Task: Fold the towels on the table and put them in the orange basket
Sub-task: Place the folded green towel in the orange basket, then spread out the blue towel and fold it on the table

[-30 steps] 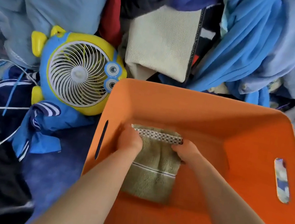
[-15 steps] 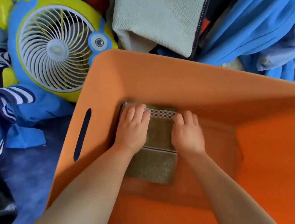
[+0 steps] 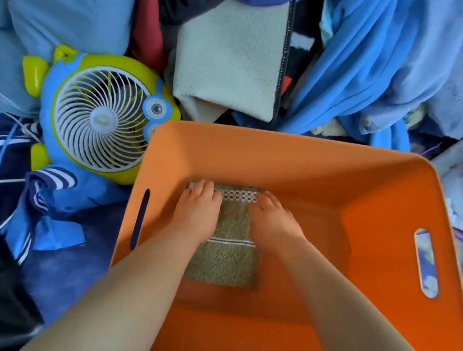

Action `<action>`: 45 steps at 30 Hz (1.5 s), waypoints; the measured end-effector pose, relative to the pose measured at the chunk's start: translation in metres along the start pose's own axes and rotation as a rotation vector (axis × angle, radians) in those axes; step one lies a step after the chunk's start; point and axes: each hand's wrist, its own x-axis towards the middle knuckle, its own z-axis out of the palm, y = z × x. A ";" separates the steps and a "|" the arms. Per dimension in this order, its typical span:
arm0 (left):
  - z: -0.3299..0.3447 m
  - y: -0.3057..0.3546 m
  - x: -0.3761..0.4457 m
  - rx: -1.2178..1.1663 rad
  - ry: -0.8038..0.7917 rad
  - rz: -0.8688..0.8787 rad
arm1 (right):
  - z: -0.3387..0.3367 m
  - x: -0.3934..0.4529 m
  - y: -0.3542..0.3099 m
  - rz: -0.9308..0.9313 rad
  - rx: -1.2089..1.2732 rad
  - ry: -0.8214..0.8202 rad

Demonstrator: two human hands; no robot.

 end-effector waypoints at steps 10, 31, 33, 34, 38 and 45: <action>-0.192 0.070 -0.146 0.094 0.251 0.071 | -0.136 -0.196 -0.009 0.017 0.059 0.491; -0.280 0.238 -0.514 0.186 0.550 0.568 | -0.105 -0.675 -0.087 0.559 -0.052 1.090; -0.274 0.267 -0.549 0.205 0.549 0.657 | -0.083 -0.726 -0.091 0.700 -0.065 1.084; -0.270 0.282 -0.565 0.204 0.552 0.709 | -0.074 -0.750 -0.091 0.770 -0.067 1.072; -0.252 0.347 -0.636 0.184 0.581 0.955 | -0.034 -0.848 -0.095 1.003 -0.052 1.072; -0.198 0.471 -0.780 0.229 0.602 1.359 | 0.061 -1.012 -0.112 1.437 0.026 1.050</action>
